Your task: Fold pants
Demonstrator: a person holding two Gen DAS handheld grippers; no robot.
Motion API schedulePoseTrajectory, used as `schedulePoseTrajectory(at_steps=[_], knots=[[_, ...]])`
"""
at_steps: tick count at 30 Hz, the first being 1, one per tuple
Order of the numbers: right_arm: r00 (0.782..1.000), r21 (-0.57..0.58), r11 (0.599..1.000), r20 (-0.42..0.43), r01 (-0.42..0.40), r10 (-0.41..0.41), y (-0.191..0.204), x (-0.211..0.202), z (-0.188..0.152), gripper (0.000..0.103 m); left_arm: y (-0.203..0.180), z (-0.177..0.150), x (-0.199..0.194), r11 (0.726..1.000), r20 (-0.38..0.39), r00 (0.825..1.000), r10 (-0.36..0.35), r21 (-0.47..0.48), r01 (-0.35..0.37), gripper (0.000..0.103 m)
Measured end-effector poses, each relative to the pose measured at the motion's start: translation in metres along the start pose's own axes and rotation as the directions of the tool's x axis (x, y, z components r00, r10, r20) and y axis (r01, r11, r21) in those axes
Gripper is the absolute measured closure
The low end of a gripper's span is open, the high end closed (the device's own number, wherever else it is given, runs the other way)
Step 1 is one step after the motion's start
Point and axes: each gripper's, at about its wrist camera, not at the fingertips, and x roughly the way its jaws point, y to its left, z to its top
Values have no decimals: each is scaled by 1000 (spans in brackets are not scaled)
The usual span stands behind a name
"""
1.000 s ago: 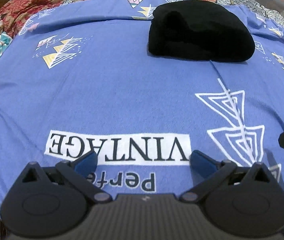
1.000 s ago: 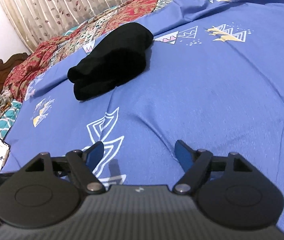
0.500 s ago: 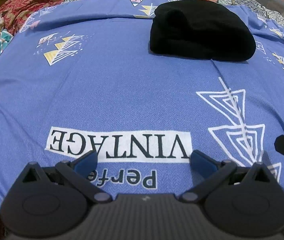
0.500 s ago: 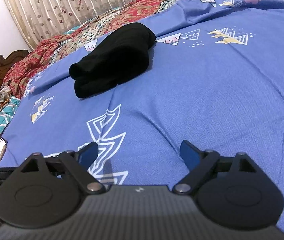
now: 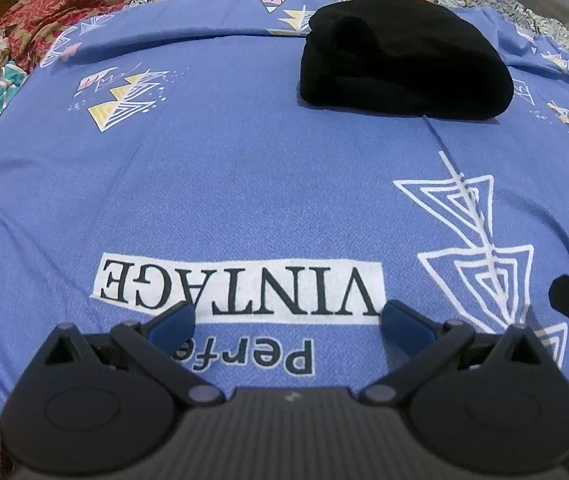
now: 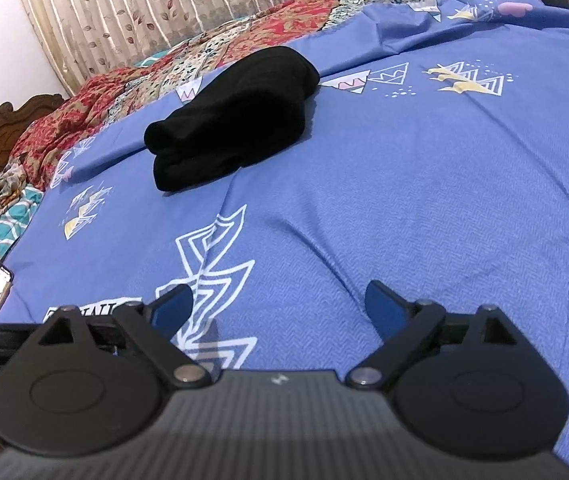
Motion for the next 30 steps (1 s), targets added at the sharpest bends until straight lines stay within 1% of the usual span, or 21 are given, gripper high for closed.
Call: schedulePoseTrajectory(at_steps=[5, 11, 14, 19, 26, 30], knots=[[1000, 25, 1000, -9, -14, 14, 2, 2, 2, 0, -1, 4, 1, 1000, -19, 1000, 12, -16, -12, 0], [999, 18, 999, -26, -26, 27, 3, 3, 3, 0, -8, 4, 2, 997, -33, 998, 56, -59, -58, 0], [999, 22, 999, -17, -33, 33, 3, 1, 1, 0, -9, 3, 0, 995, -39, 997, 65, -68, -68, 0], [999, 40, 998, -12, -38, 39, 0, 2, 3, 0, -10, 7, 2, 993, -72, 994, 82, -83, -88, 0], [998, 104, 992, -2, -70, 70, -8, 1, 5, 0, -19, 12, 2, 990, -105, 988, 113, -69, -120, 0], [995, 111, 989, 9, -96, 96, -12, -1, 5, 0, -24, 13, 1, 988, -106, 985, 135, -54, -142, 0]])
